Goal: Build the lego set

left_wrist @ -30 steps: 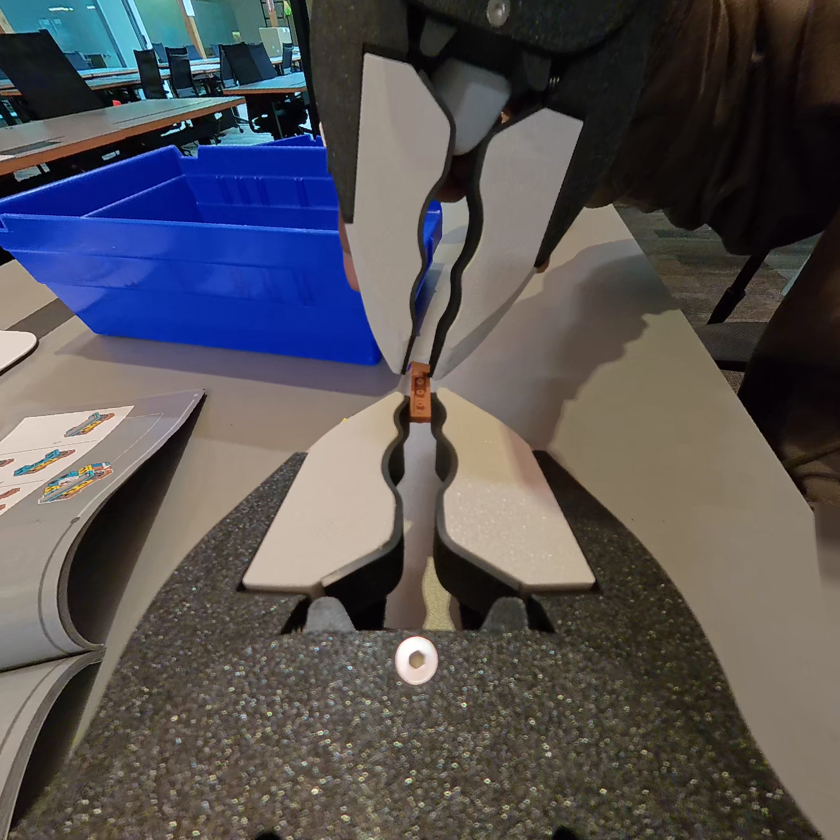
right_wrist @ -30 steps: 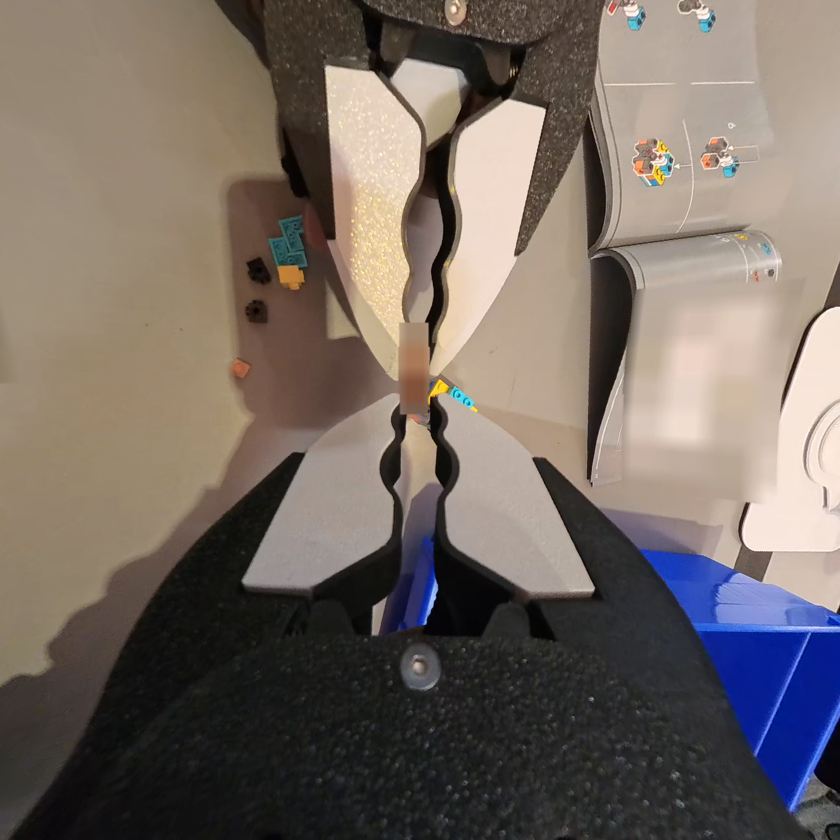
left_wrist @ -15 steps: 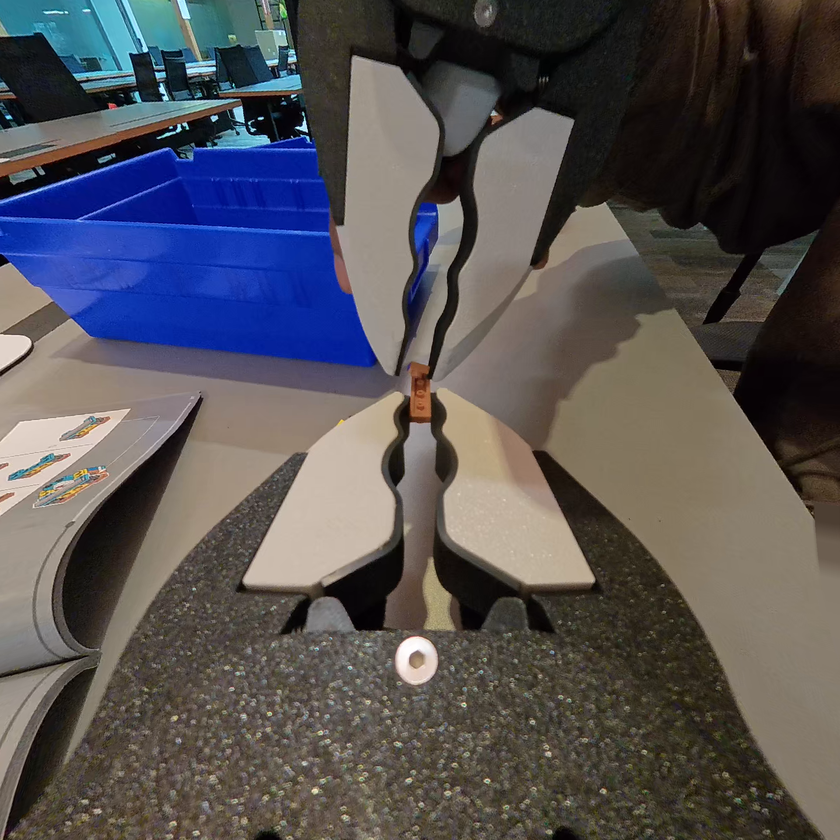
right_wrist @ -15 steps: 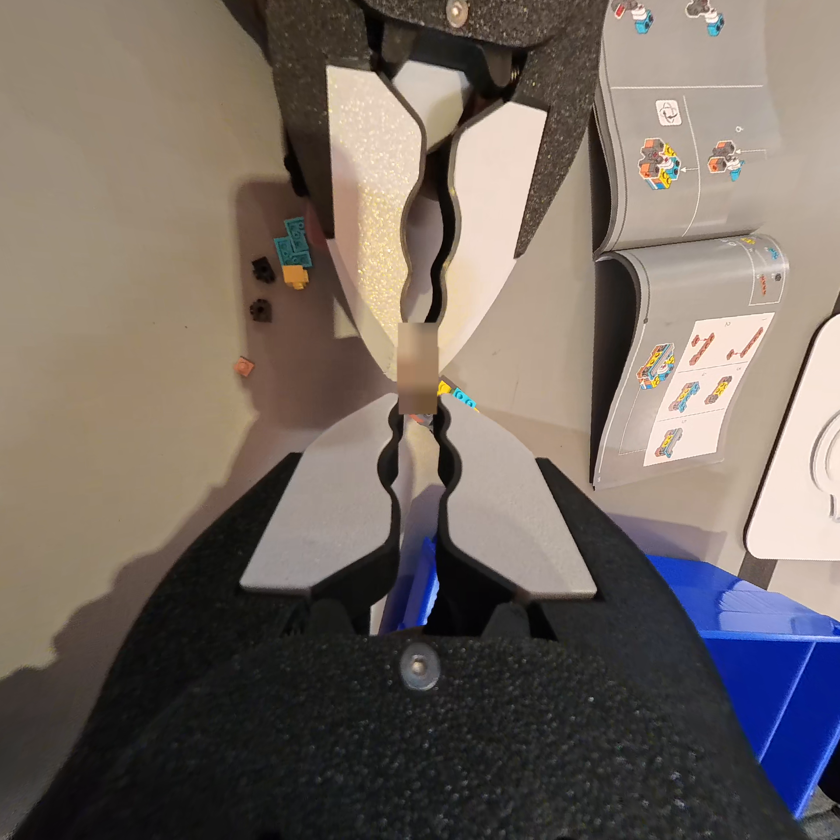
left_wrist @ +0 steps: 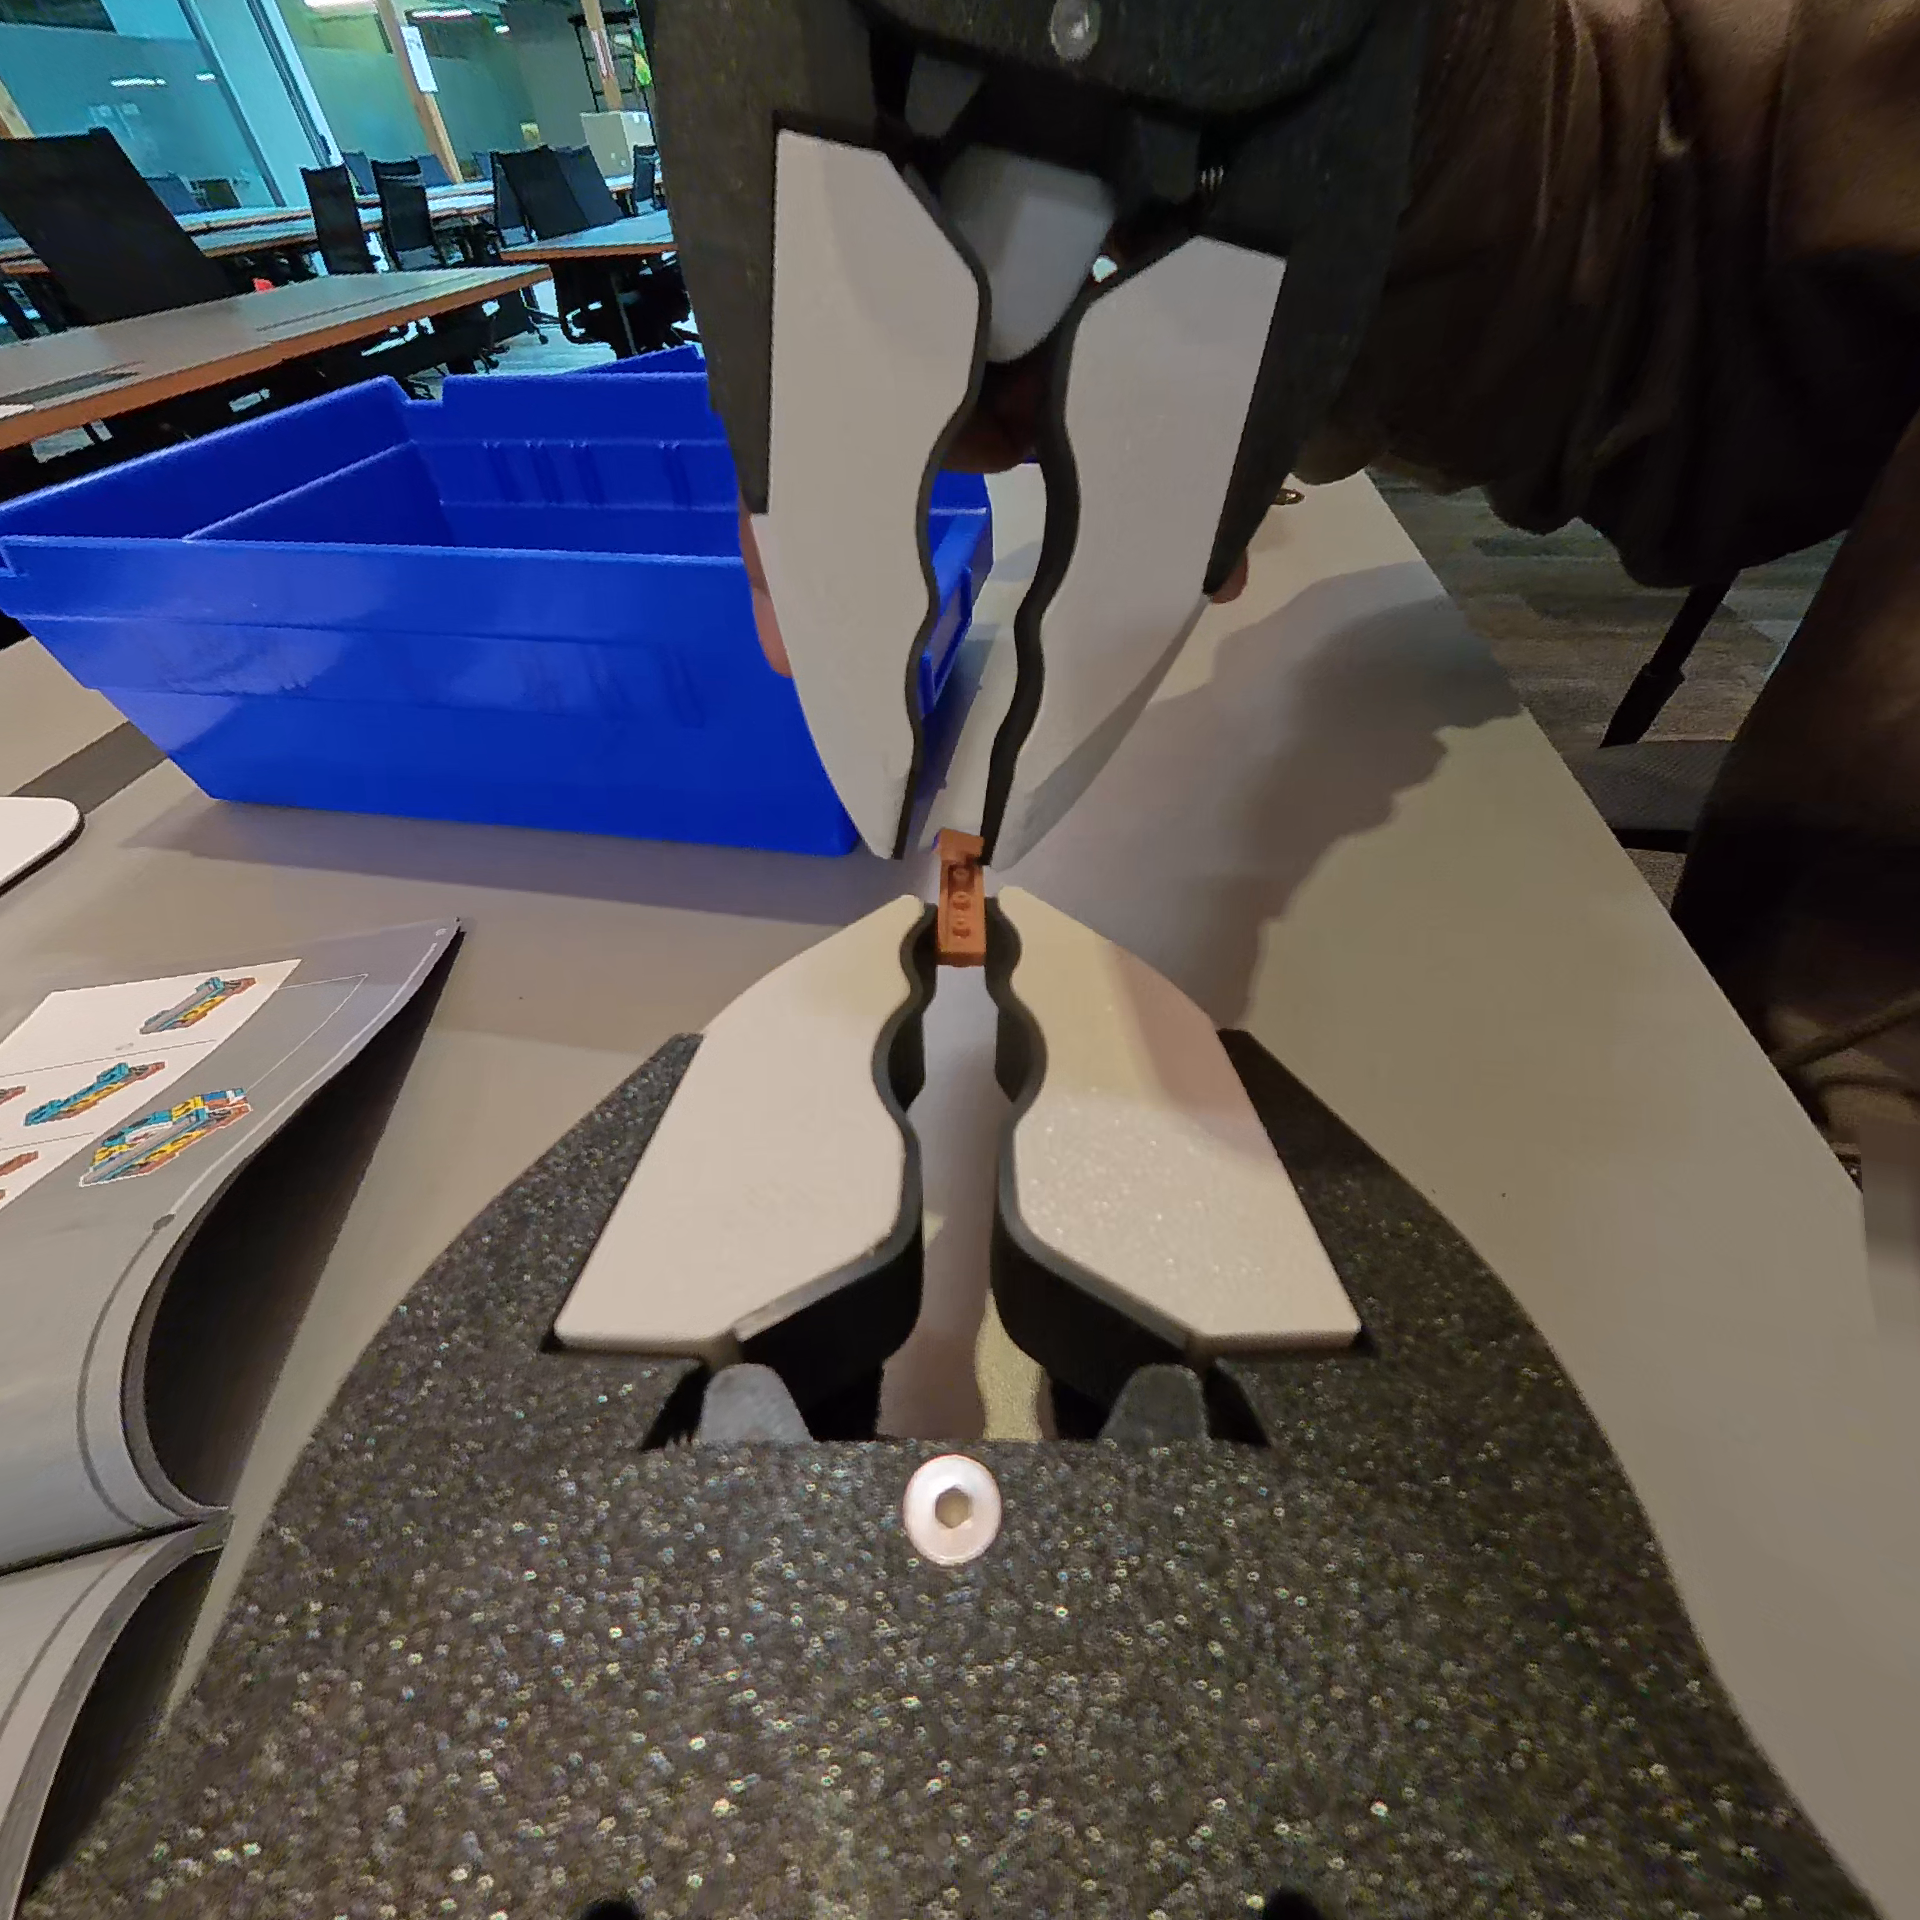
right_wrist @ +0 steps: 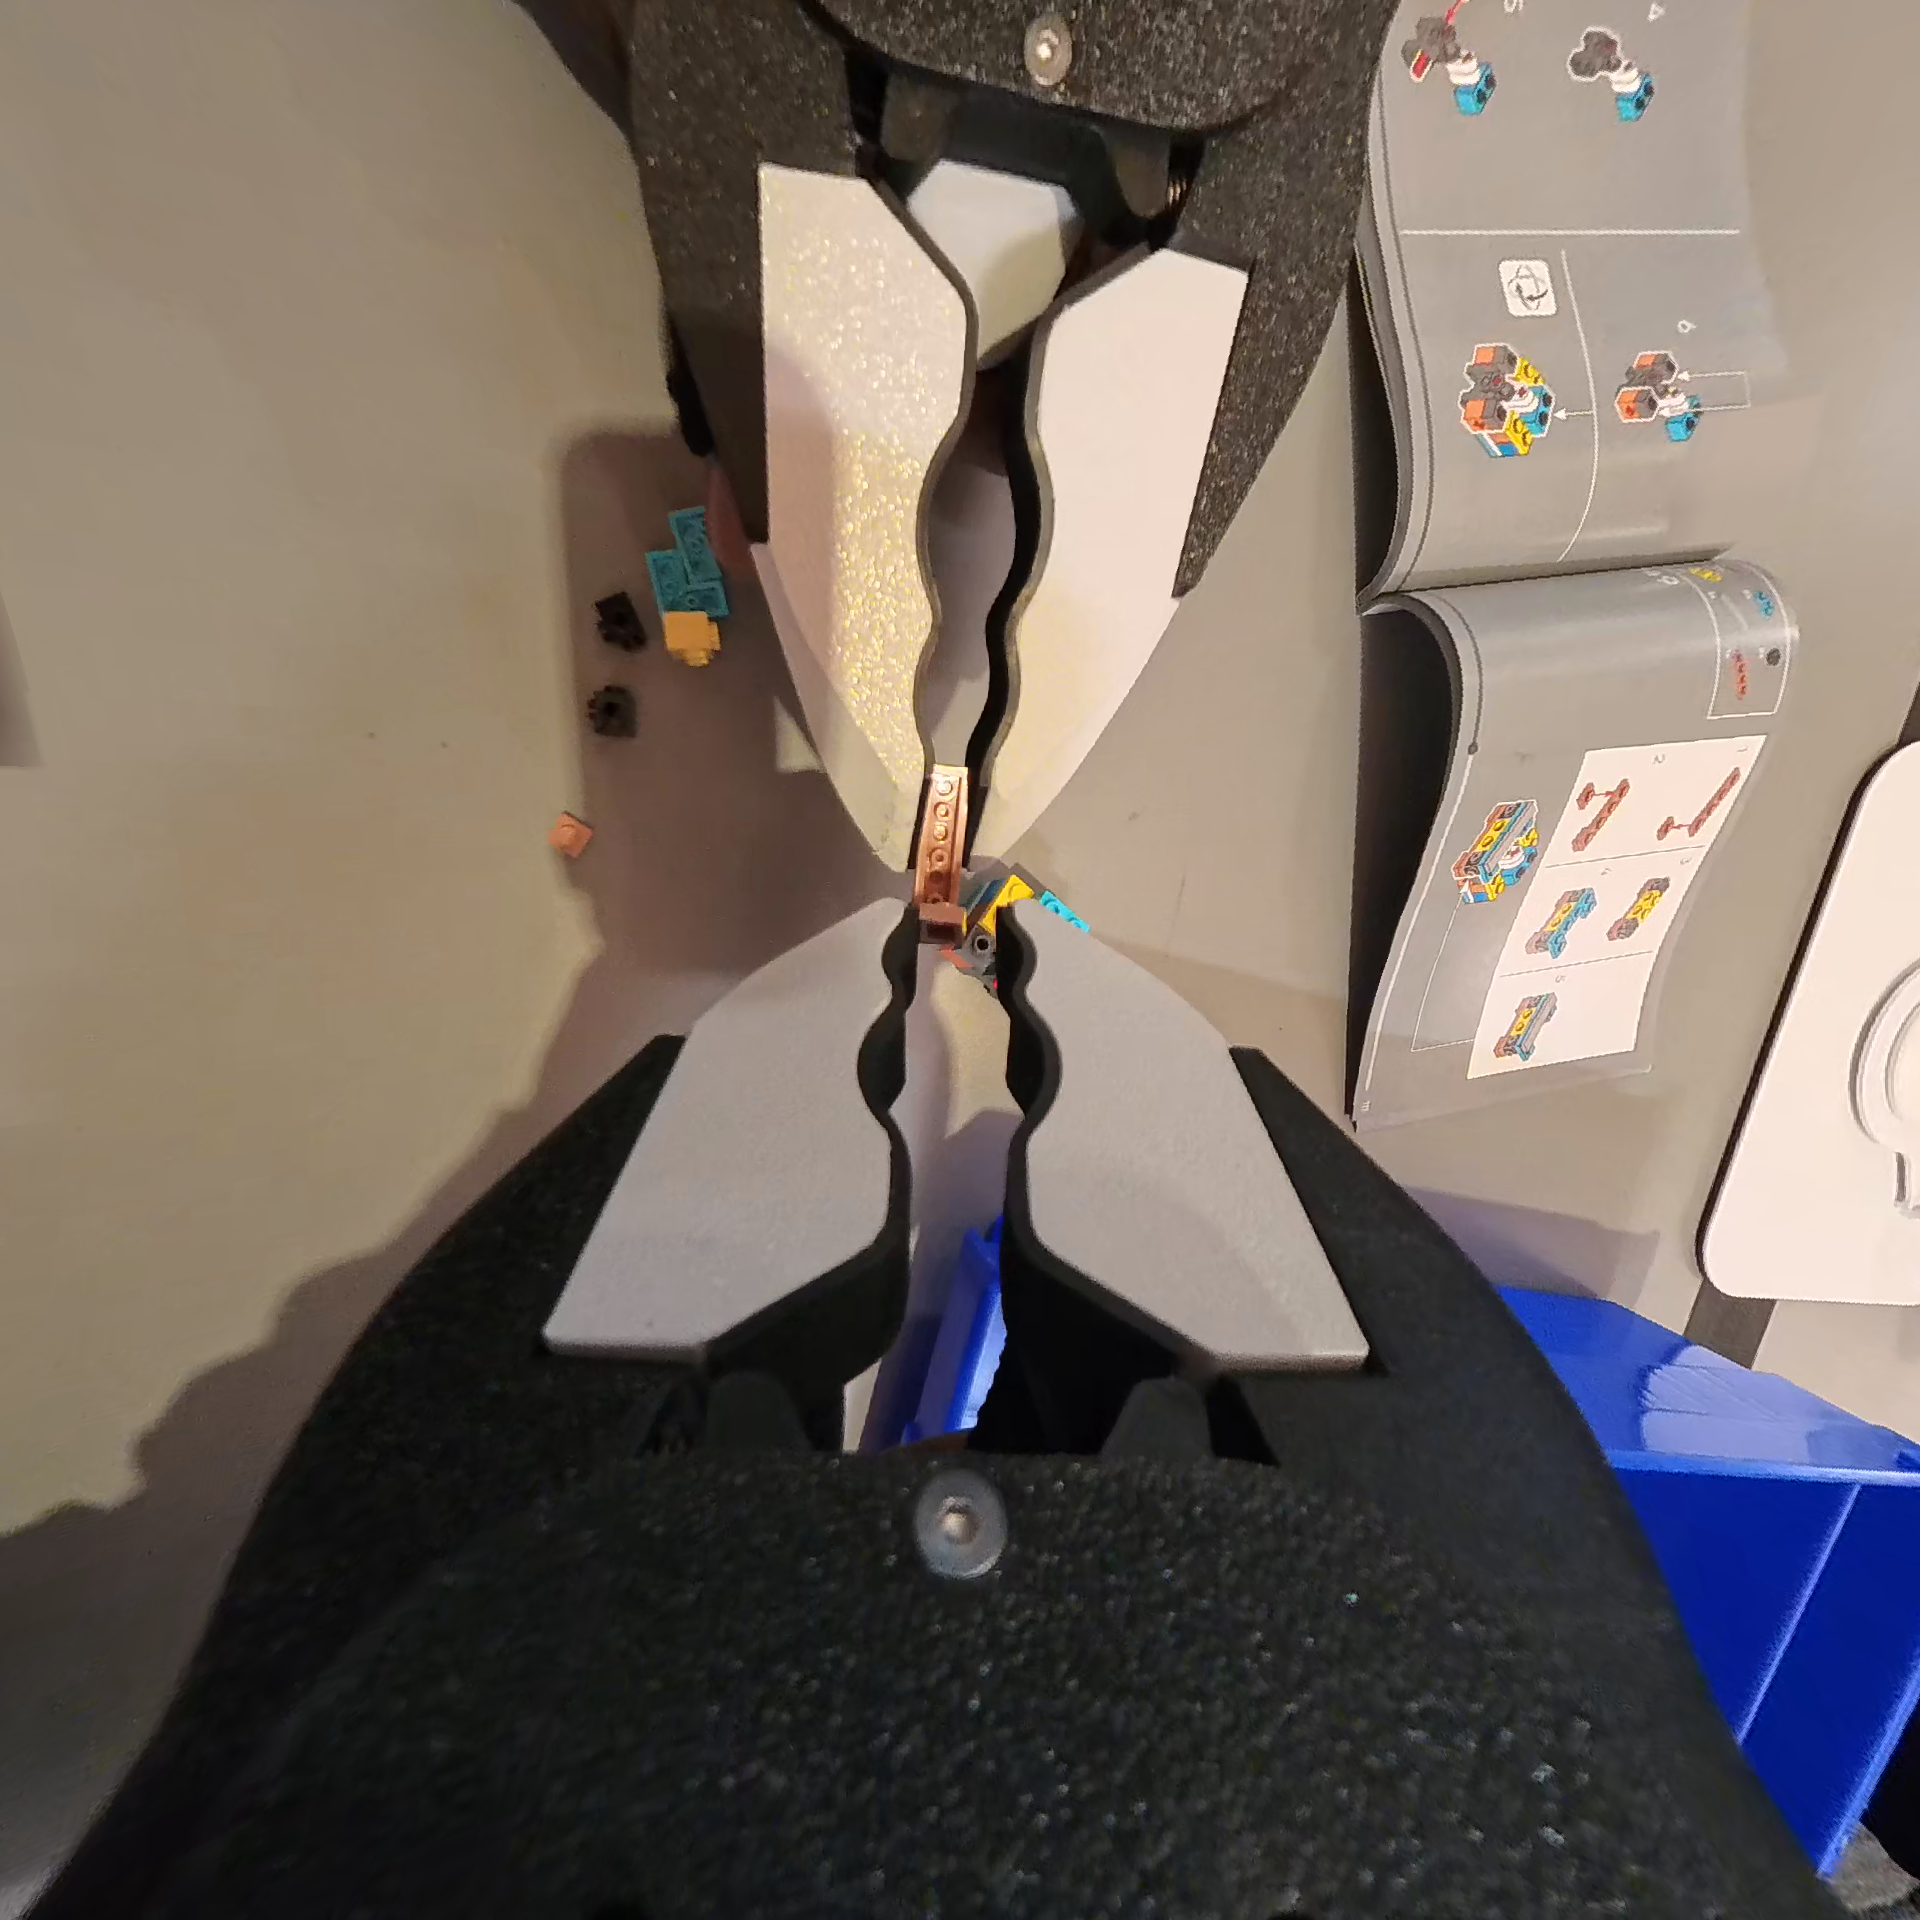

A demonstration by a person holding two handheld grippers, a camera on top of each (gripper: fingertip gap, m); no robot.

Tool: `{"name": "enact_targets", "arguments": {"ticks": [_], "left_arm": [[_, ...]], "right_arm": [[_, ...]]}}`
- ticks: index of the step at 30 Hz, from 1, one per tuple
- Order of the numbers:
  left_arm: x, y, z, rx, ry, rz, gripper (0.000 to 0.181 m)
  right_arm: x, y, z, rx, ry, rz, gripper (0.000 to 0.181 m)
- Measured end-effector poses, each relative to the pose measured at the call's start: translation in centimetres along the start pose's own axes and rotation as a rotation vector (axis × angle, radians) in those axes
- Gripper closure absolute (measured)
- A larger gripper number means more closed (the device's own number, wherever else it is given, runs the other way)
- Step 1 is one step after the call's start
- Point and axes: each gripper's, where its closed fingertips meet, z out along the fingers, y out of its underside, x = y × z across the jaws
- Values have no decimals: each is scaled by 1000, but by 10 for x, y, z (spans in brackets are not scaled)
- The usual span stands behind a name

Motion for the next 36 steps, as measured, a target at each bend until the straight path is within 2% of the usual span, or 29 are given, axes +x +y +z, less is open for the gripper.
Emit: {"name": "enact_targets", "arguments": {"ticks": [19,36], "left_arm": [[-1,-2,-1,11,0,-8,173],[0,-2,-1,9,0,0,173]], "right_arm": [[-1,-1,-10,52,16,-12,165],[-5,-5,-8,89,2,-35,171]]}}
